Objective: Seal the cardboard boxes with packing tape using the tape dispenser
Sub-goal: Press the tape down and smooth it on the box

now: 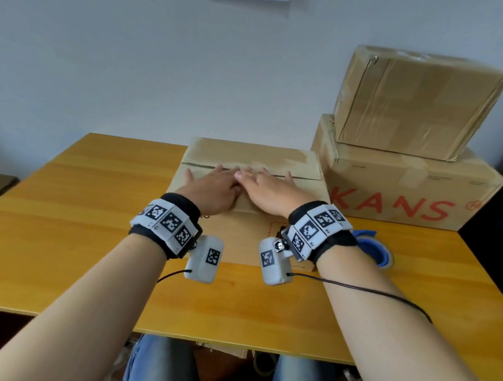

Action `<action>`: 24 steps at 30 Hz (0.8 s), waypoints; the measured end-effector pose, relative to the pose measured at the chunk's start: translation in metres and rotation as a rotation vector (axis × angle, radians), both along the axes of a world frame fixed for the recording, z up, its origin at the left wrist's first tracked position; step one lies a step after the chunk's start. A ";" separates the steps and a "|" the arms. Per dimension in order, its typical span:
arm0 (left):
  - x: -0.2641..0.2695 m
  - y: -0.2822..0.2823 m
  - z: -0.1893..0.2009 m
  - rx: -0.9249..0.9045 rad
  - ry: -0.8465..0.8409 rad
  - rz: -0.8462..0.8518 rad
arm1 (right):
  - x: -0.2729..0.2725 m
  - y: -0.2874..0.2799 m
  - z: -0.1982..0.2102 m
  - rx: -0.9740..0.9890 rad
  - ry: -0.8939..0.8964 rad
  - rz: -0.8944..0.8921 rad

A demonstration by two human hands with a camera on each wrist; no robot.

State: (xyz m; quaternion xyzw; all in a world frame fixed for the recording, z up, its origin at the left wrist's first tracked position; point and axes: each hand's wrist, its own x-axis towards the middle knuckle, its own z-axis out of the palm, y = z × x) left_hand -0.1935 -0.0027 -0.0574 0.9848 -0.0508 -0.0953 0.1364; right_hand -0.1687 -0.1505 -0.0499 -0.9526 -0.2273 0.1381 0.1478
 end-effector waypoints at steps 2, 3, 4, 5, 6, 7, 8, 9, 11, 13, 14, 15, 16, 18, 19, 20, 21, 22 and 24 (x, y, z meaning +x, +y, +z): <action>0.002 -0.001 0.001 0.028 0.023 0.007 | 0.003 0.001 -0.002 -0.024 -0.004 -0.018; 0.004 -0.002 0.001 0.042 0.035 0.011 | 0.004 0.002 -0.003 -0.043 -0.009 -0.025; 0.005 -0.003 0.001 0.053 0.049 0.017 | 0.005 0.003 -0.004 -0.061 -0.015 -0.030; 0.006 -0.003 0.001 0.060 0.062 0.021 | 0.005 0.004 -0.004 -0.073 -0.018 -0.033; 0.007 -0.003 0.001 0.063 0.073 0.026 | 0.006 0.005 -0.005 -0.080 -0.017 -0.033; 0.007 -0.003 0.002 0.062 0.080 0.036 | 0.006 0.004 -0.006 -0.084 -0.013 -0.032; 0.007 -0.003 0.003 0.062 0.088 0.046 | 0.006 0.004 -0.007 -0.087 -0.010 -0.032; 0.005 -0.004 0.006 0.072 0.092 0.053 | 0.006 0.002 -0.008 -0.088 -0.010 -0.033; 0.002 -0.006 0.010 0.115 0.088 0.042 | 0.006 0.002 -0.007 -0.083 -0.001 -0.040; 0.000 -0.006 0.010 0.132 0.073 0.026 | 0.006 0.001 -0.006 -0.071 0.010 -0.048; 0.001 -0.003 0.008 0.127 0.064 0.042 | 0.007 0.000 -0.005 -0.066 0.011 -0.055; 0.002 0.000 0.006 0.126 0.058 0.066 | 0.007 -0.002 -0.004 -0.061 0.009 -0.065; 0.004 0.003 0.004 0.129 0.058 0.093 | 0.007 -0.005 -0.004 -0.057 0.007 -0.080; 0.007 0.008 0.001 0.141 0.065 0.117 | 0.007 -0.011 -0.005 -0.042 0.000 -0.117; 0.006 0.008 0.003 0.147 0.074 0.114 | 0.007 -0.013 -0.006 -0.035 -0.005 -0.130; 0.007 0.008 0.003 0.149 0.080 0.112 | 0.008 -0.016 -0.007 -0.030 -0.011 -0.138; 0.007 0.008 0.003 0.151 0.078 0.116 | 0.008 -0.018 -0.008 -0.027 -0.017 -0.141; 0.007 0.008 0.003 0.151 0.078 0.130 | 0.009 -0.020 -0.008 -0.022 -0.024 -0.143; 0.007 0.011 0.003 0.148 0.073 0.177 | 0.011 -0.026 -0.011 -0.010 -0.033 -0.153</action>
